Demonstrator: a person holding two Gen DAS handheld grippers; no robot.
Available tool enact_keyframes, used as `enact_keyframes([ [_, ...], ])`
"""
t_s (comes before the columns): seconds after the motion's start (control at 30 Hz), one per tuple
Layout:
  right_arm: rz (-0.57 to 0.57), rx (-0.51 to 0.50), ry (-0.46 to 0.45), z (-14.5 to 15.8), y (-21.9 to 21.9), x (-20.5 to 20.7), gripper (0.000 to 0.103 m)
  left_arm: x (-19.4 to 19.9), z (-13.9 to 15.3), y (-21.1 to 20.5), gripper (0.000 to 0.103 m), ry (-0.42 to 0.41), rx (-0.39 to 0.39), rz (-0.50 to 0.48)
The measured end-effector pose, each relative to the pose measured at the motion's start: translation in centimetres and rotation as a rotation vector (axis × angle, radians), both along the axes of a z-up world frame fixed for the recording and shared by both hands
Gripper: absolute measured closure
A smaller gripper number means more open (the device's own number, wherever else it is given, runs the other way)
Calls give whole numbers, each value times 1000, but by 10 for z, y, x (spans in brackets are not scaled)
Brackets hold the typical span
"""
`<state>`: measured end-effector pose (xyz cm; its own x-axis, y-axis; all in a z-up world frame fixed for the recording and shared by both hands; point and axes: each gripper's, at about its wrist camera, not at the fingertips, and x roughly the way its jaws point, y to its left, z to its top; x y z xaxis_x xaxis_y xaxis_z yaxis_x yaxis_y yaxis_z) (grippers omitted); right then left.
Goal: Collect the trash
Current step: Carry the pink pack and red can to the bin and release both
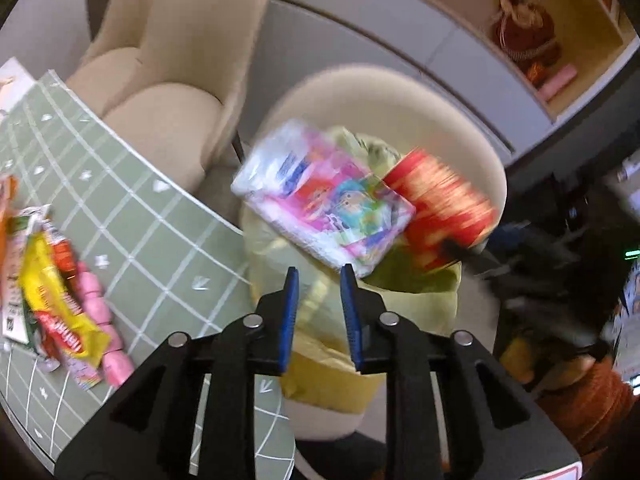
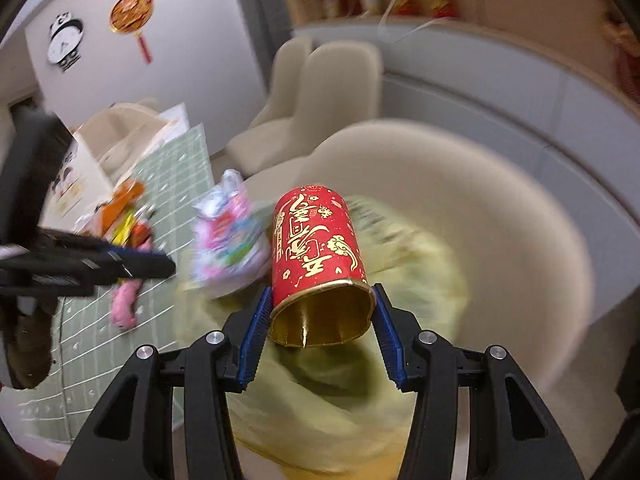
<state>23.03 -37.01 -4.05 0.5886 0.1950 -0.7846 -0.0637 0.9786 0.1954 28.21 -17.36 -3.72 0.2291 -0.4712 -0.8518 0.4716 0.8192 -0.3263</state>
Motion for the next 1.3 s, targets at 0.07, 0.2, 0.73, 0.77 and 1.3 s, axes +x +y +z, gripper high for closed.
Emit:
enact_keyframes([
  [0.07, 13, 3, 29, -12, 12, 10, 56, -4, 5, 13, 82, -10, -25, 31],
  [0.2, -21, -35, 47, -16, 15, 15, 56, -9, 9, 32, 82, -50, -69, 89],
  [0.73, -157, -132, -53, 26, -50, -42, 56, 46, -26, -13, 84, 1, -156, 184],
  [0.77, -161, -124, -54, 26, -52, -43, 56, 42, -26, -21, 85, -6, -144, 153],
  [1.3, -28, -66, -71, 18, -13, -4, 39, -8, 4, 9, 64, -97, -166, 123],
])
